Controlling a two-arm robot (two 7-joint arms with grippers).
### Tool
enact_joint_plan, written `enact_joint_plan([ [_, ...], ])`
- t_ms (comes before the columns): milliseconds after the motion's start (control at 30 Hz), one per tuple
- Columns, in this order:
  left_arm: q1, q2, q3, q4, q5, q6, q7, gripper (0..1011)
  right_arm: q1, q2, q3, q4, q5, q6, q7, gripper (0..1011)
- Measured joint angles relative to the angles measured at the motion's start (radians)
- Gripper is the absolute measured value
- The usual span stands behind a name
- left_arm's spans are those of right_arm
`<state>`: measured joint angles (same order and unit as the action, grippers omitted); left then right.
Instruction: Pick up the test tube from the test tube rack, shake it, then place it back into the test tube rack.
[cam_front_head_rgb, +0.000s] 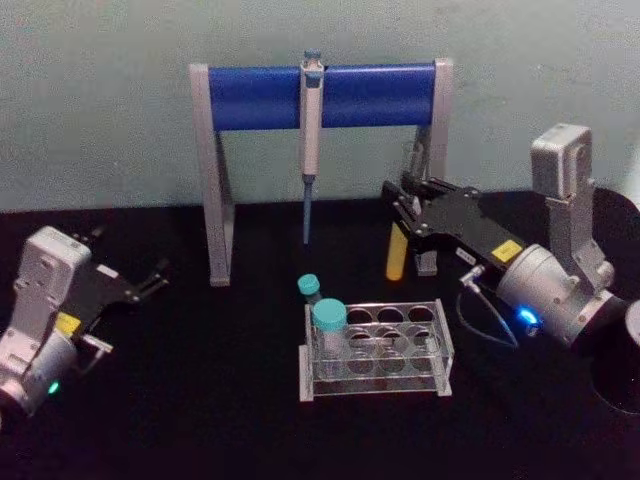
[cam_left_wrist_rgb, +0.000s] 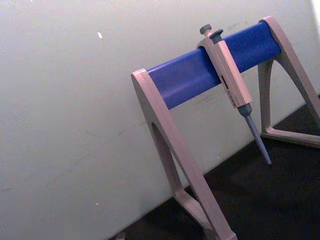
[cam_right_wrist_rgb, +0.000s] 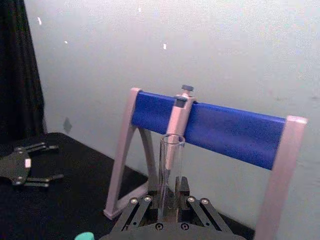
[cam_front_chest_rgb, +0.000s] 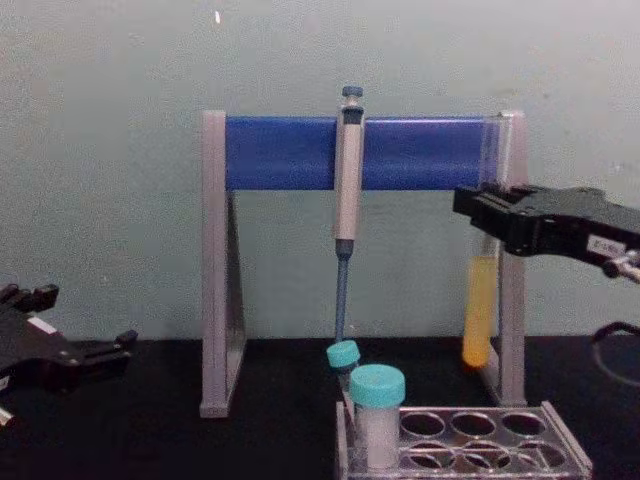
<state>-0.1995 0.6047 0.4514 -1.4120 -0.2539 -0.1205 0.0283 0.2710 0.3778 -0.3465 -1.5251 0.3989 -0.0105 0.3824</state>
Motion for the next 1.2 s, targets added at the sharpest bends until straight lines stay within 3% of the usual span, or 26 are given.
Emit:
enact_joint_plan([
  [333, 0.0, 0.0, 0.0, 0.0, 0.0, 0.0, 0.0, 1001, -0.069, 0.048, 0.032, -0.09, -0.008, 0.032, -0.006, 233],
  [600, 0.0, 0.0, 0.0, 0.0, 0.0, 0.0, 0.0, 1001, -0.093, 0.076, 0.014, -0.139, 0.017, 0.057, 0.052, 234],
  [833, 0.0, 0.0, 0.0, 0.0, 0.0, 0.0, 0.0, 1001, -0.061, 0.055, -0.014, -0.103, 0.079, 0.049, 0.097, 234],
  [1067, 0.0, 0.0, 0.0, 0.0, 0.0, 0.0, 0.0, 1001, -0.022, 0.023, -0.028, -0.041, 0.098, -0.005, 0.103, 233],
  [1200, 0.0, 0.0, 0.0, 0.0, 0.0, 0.0, 0.0, 1001, -0.001, 0.0, -0.03, 0.0, 0.085, -0.052, 0.083, 234],
])
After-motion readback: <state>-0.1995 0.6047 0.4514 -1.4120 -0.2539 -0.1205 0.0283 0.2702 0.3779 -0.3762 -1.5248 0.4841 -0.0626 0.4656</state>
